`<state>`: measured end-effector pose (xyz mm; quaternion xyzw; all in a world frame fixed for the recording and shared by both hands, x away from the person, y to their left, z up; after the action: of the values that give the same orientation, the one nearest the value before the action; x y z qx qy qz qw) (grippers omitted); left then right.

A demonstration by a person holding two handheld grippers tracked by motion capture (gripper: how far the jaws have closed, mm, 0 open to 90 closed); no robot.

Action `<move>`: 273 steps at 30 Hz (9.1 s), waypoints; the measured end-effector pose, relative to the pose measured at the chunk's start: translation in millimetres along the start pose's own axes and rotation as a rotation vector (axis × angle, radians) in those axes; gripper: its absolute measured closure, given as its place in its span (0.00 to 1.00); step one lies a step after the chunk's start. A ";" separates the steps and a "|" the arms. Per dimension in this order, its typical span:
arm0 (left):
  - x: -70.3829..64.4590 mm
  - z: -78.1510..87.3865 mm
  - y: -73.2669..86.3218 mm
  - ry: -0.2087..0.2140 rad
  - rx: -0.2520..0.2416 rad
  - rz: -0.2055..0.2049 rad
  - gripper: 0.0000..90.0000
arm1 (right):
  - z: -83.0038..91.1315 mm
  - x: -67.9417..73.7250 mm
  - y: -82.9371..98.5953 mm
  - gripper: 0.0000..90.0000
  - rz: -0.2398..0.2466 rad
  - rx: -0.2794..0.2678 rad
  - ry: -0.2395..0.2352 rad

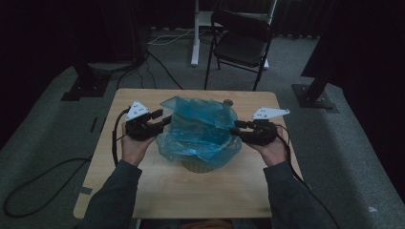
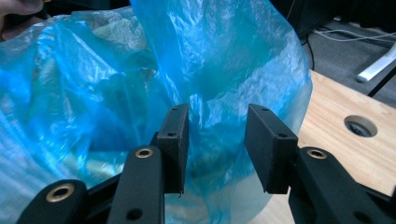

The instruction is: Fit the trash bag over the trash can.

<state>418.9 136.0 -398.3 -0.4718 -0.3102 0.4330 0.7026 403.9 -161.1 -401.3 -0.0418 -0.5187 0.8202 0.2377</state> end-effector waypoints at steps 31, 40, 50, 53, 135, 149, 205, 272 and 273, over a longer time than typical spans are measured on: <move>38.0 -101.3 -6.5 -0.076 0.142 0.139 0.95 | -26.3 -86.8 -9.4 0.97 -0.260 -0.030 0.025; 32.6 -121.6 13.8 -0.032 0.234 0.152 1.00 | -45.7 -101.0 1.8 1.00 -0.344 0.015 0.015; 32.1 -117.2 46.0 0.003 0.294 0.195 1.00 | -44.4 -102.7 35.0 1.00 -0.377 0.086 0.040; 28.3 -111.4 50.0 0.028 0.294 0.197 0.99 | -37.6 -95.3 44.4 1.00 -0.372 0.075 0.011; -45.0 0.4 109.0 0.142 0.341 -0.073 0.99 | -23.6 10.8 52.6 0.89 -0.174 0.096 -0.193; -33.6 1.0 109.9 0.098 0.343 -0.048 0.98 | -24.3 -4.7 79.6 1.00 -0.218 0.220 -0.125; -65.7 -32.8 -43.6 0.262 0.109 -0.233 0.65 | -11.3 -3.9 69.0 0.64 -0.180 0.148 -0.144; -124.4 -127.6 -5.6 0.249 0.549 -0.761 0.65 | -8.8 -6.9 72.1 0.62 -0.192 0.136 -0.148; -124.4 -127.6 -5.6 0.249 0.549 -0.761 0.65 | -8.8 -6.9 72.1 0.62 -0.192 0.136 -0.148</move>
<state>474.6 -27.5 -442.8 -0.1705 -0.2487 0.1512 0.9414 387.7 -182.0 -469.3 0.0846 -0.4798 0.8277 0.2785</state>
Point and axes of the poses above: each handheld gripper's, and its own axes: z roughly backward along the jaws, y roughly out of its underside, x roughly to its left, the point moved 7 cm from there along -z, roughly forward along the jaws, and after that the axes turned 14 degrees about -y, right-handed, at the moved point
